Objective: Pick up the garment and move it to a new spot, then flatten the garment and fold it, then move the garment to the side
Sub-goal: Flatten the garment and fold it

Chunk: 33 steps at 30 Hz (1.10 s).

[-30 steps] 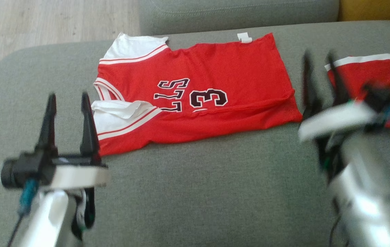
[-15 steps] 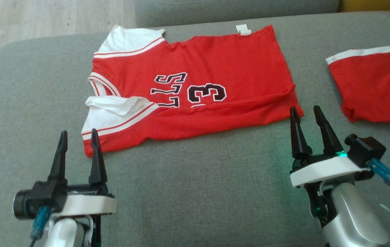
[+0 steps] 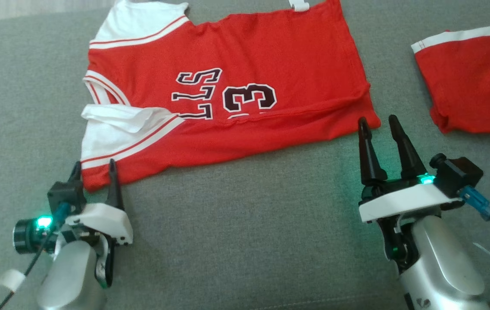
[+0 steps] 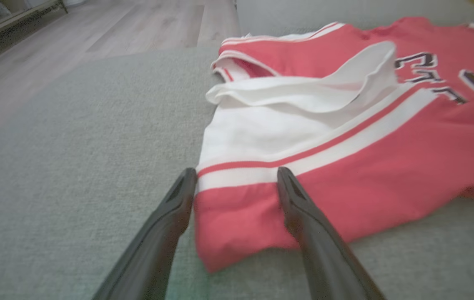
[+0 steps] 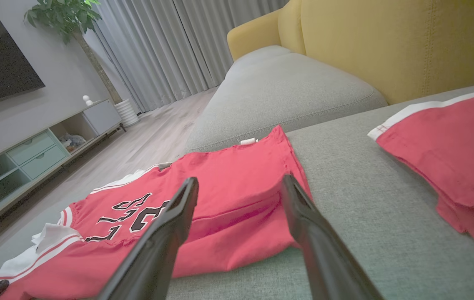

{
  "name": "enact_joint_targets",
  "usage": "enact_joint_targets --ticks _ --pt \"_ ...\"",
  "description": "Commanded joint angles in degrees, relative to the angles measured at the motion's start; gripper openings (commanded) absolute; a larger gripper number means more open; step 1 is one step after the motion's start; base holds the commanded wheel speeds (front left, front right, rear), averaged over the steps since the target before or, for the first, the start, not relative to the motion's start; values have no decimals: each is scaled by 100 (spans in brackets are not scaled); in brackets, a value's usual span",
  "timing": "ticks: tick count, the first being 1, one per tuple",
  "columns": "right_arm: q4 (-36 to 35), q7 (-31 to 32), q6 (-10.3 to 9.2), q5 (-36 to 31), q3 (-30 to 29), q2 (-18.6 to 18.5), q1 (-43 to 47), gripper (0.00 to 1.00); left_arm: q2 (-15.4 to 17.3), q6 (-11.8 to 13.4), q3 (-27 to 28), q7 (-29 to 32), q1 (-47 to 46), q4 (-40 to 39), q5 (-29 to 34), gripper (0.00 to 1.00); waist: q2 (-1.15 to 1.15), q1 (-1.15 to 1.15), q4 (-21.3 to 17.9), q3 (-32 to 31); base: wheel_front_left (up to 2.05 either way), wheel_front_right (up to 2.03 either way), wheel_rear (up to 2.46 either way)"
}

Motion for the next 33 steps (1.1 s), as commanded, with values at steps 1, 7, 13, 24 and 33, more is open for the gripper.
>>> enact_joint_targets --ticks 1,7,13,24,33 --pt "-201 -37 -5 52 172 45 -158 100 219 71 229 48 -198 -6 76 100 0 -1 -38 60 0 0 0" --pt "-227 -37 -5 107 278 45 -169 100 220 183 200 338 -340 535 61 100 0 -1 -82 129 0 0 0" --pt "-147 -37 -5 134 250 45 -185 100 191 -73 56 446 -387 724 0 0 0 -1 -79 64 0 0 0" --pt "1562 547 -5 -813 -514 45 -1024 100 178 -292 -154 -692 -455 -313 144 0 0 -1 171 -224 0 0 0" --pt "3159 1369 -5 -1825 -1278 46 -2050 100 158 -453 -470 -775 -394 -1279 434 0 0 -1 448 -101 0 0 0"
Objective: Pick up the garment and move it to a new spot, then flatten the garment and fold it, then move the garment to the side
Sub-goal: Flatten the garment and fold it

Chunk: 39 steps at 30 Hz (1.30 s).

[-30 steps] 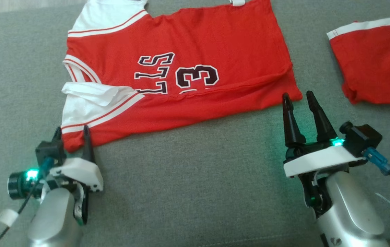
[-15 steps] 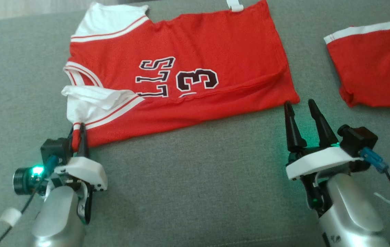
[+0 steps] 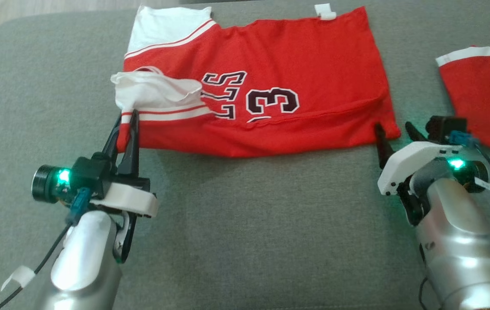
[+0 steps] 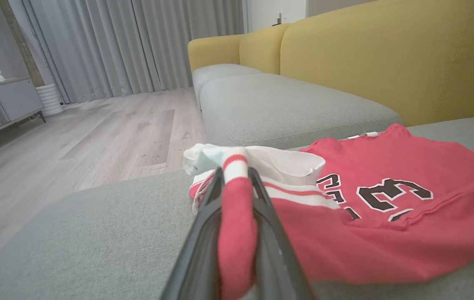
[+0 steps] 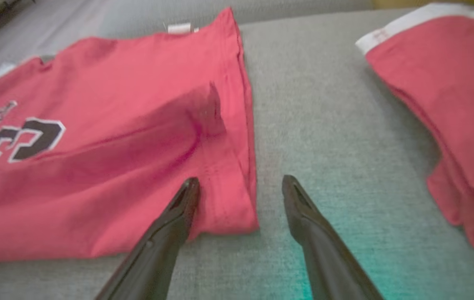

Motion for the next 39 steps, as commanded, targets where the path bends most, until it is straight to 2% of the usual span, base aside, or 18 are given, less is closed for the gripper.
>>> enact_joint_targets --ticks 1,6,7,8,18,25,33,39 --pt "163 130 -5 -273 16 43 -310 100 133 -14 115 -68 -77 -295 62 0 0 0 88 62 0 0 0" --pt "619 336 -5 -610 20 43 -542 100 109 -50 38 -69 -66 -359 96 0 0 0 162 103 0 0 0" --pt "720 397 -5 -687 38 43 -578 74 107 -57 22 -70 -62 -349 100 0 0 0 175 107 0 0 0" --pt "803 443 -5 -764 50 43 -607 0 106 -60 11 -70 -55 -327 100 0 0 0 183 108 0 0 0" --pt "1033 169 -5 -1140 -278 43 -528 0 274 12 90 -15 150 126 11 0 0 0 34 -249 0 0 0" --pt "1032 31 -5 -995 -240 43 -176 0 537 -68 84 356 669 212 -93 0 0 0 -208 -716 0 0 0" --pt "770 502 -5 -752 -101 43 493 0 832 -293 -68 1173 1746 -458 -287 0 0 0 -342 -1226 0 0 0" --pt "-177 1023 -5 -686 -255 43 1200 0 888 -253 -162 1594 2236 -1123 -379 0 0 0 -335 -1316 0 0 0"
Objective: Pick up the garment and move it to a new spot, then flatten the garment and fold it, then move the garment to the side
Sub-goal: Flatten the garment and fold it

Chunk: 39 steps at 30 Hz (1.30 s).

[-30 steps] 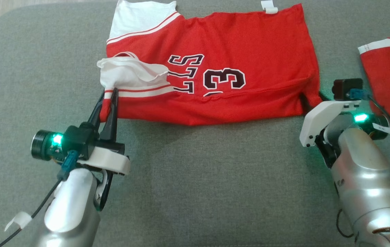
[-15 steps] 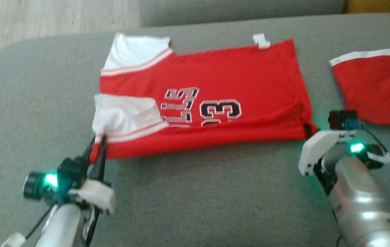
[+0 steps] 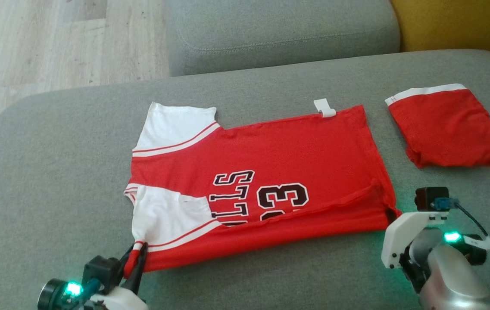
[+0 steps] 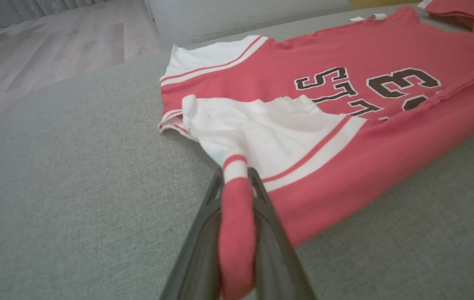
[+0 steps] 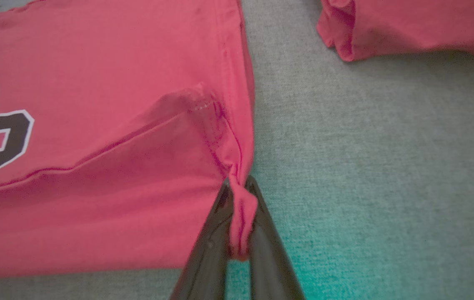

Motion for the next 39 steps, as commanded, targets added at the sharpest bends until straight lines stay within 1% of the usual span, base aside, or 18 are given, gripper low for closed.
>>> enact_joint_targets --ticks 1,5,6,7,8,9,10,13,16,19,22,24,26,29,33,35,37,39 --pt "-316 98 -5 80 139 -15 -23 0 181 64 193 20 -215 -225 -39 0 0 1 5 16 0 0 0" --pt "-936 374 -5 295 241 -15 308 0 155 73 135 99 -212 -271 -56 0 0 1 18 51 0 0 0" --pt "-1099 411 -5 340 263 -15 383 27 152 72 123 105 -224 -262 -59 0 0 1 19 59 0 0 0" --pt "-1264 424 -5 420 282 -15 458 100 136 103 133 64 -247 -263 -58 1 0 1 22 67 0 0 0" --pt "-1264 424 -5 420 282 -15 458 100 136 103 133 64 -247 -263 -58 1 0 1 22 67 0 0 0" --pt "-1429 426 -5 507 315 -15 527 100 122 139 142 7 -272 -264 -45 93 0 1 23 76 0 0 0" --pt "-1601 416 -5 582 318 -15 591 100 108 160 138 -29 -292 -256 -37 100 0 1 22 84 0 0 0" --pt "-2155 232 -5 805 293 -15 742 100 61 251 164 -202 -372 -264 -18 100 0 1 17 105 0 0 0" --pt "-2690 -124 -5 1070 430 -15 850 100 -2 375 237 -483 -466 -332 -12 100 0 1 -13 146 0 0 0" --pt "-3133 -614 -5 1272 643 -15 920 100 -105 531 407 -974 -598 -469 -67 100 0 1 -63 224 0 0 0" --pt "-3394 -1073 -5 1499 857 -15 988 100 -244 613 560 -1441 -752 -689 -148 100 0 1 -115 331 0 0 0" --pt "-3483 -1313 -5 1609 1003 -15 1014 100 -320 659 664 -1586 -857 -836 -170 100 0 1 -161 407 0 0 0" --pt "-3531 -1492 -5 1693 1107 -15 1004 100 -361 645 711 -1644 -972 -975 -145 100 0 1 -217 500 0 0 0" --pt "-3546 -1644 -5 1738 1219 -15 931 100 -308 518 675 -1666 -1221 -1047 -32 100 0 1 -308 670 0 0 0" --pt "-3582 -1782 -5 1766 1263 -15 764 100 -45 267 603 -1627 -1862 -890 140 100 0 1 -449 1003 0 0 0" --pt "-3611 -1844 -5 1787 1281 -15 675 100 130 87 552 -1446 -2310 -696 208 100 0 1 -501 1184 0 0 0" --pt "-3655 -1904 -5 1819 1317 -15 590 100 330 -147 469 -1179 -2816 -436 263 100 0 1 -560 1389 0 0 0" --pt "-3709 -1964 -5 1874 1380 -15 501 100 505 -347 374 -912 -3331 -131 226 100 0 1 -627 1593 0 0 0"
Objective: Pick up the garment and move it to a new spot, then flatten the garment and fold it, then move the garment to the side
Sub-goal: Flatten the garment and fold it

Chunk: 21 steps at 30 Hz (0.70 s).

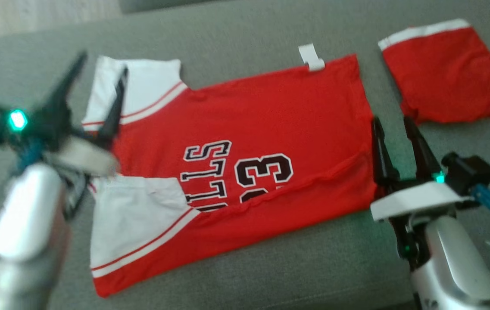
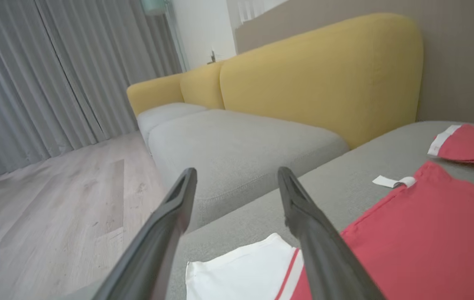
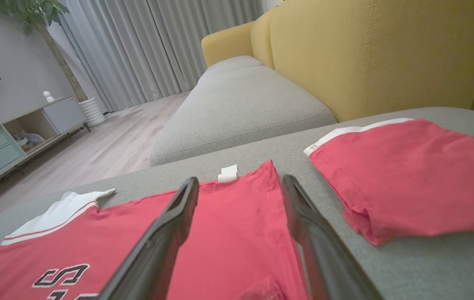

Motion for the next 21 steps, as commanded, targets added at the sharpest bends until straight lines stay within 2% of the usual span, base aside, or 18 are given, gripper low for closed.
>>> enact_joint_targets --ticks 1,6,11,21 --pt "-252 -104 -5 71 214 -14 -269 100 303 -74 162 201 -561 74 -62 100 0 -1 -181 388 0 0 0" --pt "-369 -240 -5 179 380 -14 -480 100 783 -216 -204 1088 -1638 1164 -363 100 0 -1 -375 825 0 0 0" --pt "-353 -324 -5 241 522 -14 -615 100 1182 -224 -950 1698 -2359 1894 -1050 100 0 -1 -520 1103 0 0 0" --pt "-310 -406 -5 312 621 -14 -700 100 1575 -225 -1759 2123 -3004 2766 -1818 100 0 -1 -642 1350 0 0 0"
